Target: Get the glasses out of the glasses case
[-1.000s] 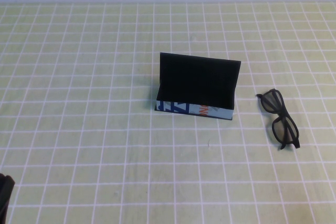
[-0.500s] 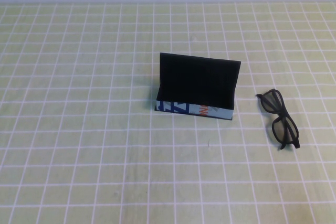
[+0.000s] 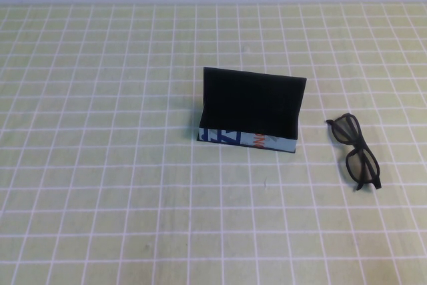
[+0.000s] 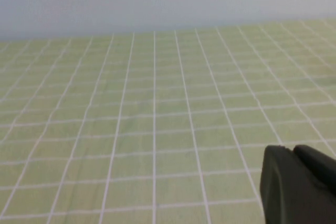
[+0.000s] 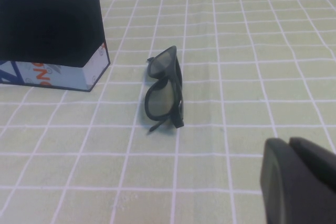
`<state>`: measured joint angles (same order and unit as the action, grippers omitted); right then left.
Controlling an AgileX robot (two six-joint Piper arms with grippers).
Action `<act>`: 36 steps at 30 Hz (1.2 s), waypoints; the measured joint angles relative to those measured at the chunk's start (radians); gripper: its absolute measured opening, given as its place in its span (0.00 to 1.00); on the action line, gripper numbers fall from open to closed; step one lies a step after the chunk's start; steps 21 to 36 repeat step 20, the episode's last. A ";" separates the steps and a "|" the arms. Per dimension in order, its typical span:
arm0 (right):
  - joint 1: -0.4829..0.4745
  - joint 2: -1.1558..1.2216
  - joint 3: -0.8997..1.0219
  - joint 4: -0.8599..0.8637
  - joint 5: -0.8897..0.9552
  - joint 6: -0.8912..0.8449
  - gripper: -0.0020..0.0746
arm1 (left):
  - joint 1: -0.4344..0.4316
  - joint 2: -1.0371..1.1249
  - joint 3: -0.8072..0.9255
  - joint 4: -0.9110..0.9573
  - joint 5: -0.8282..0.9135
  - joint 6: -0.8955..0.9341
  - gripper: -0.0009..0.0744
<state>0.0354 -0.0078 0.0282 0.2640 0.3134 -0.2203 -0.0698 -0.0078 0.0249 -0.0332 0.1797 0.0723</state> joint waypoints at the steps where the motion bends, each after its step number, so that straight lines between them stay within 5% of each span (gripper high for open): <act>1: 0.000 0.000 0.000 0.000 0.000 0.000 0.00 | 0.000 0.000 0.000 0.015 0.034 -0.010 0.01; 8: 0.000 0.000 0.000 0.000 0.000 0.000 0.00 | 0.000 -0.004 0.000 0.045 0.170 -0.032 0.01; 36: 0.000 0.000 0.000 0.000 0.000 0.000 0.00 | 0.000 -0.004 -0.002 0.047 0.177 -0.033 0.01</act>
